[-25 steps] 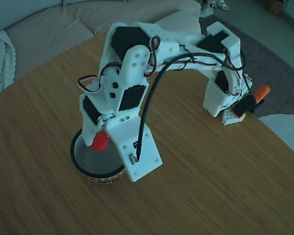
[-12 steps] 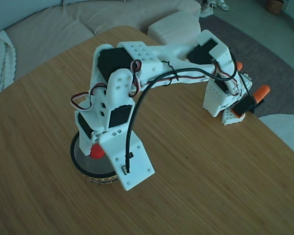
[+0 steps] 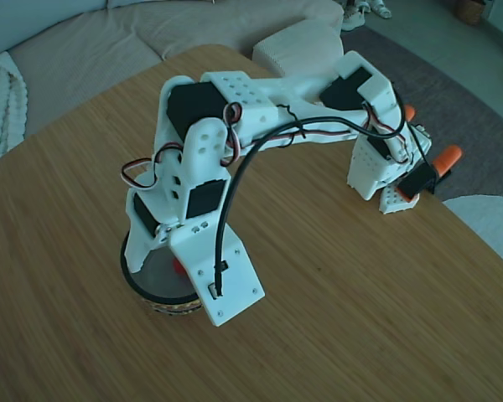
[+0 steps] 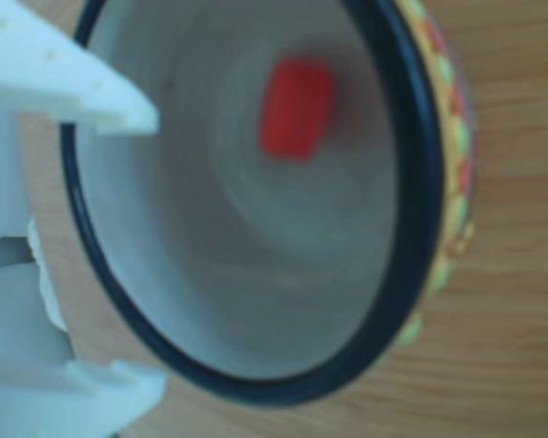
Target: Grasp a red cap and put it in the cup.
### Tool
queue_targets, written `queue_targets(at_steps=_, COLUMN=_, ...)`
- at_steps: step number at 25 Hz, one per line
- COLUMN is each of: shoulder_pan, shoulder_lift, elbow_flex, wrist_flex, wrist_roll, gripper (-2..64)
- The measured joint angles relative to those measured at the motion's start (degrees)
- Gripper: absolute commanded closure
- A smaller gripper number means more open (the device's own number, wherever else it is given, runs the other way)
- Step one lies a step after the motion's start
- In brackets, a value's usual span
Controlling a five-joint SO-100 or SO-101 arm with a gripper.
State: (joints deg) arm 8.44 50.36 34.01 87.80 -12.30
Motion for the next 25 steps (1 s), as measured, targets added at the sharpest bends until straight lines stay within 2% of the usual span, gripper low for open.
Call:
queue_targets(at_steps=12, shoulder_pan=0.0, shoulder_lift=0.26, elbow_flex=0.0, wrist_flex=0.09, wrist_roll=0.0, gripper=29.8)
queue_targets(at_steps=14, shoulder_pan=0.0, shoulder_lift=1.32, elbow_flex=0.0, wrist_flex=1.76, wrist_roll=0.0, gripper=29.8)
queue_targets(at_steps=20, shoulder_pan=-0.26, shoulder_lift=10.81, elbow_flex=0.35, wrist_flex=5.63, wrist_roll=0.09, gripper=29.8)
queue_targets(at_steps=25, shoulder_pan=-0.62, shoulder_lift=21.27, elbow_flex=5.27, wrist_flex=5.89, wrist_roll=1.58, gripper=29.8)
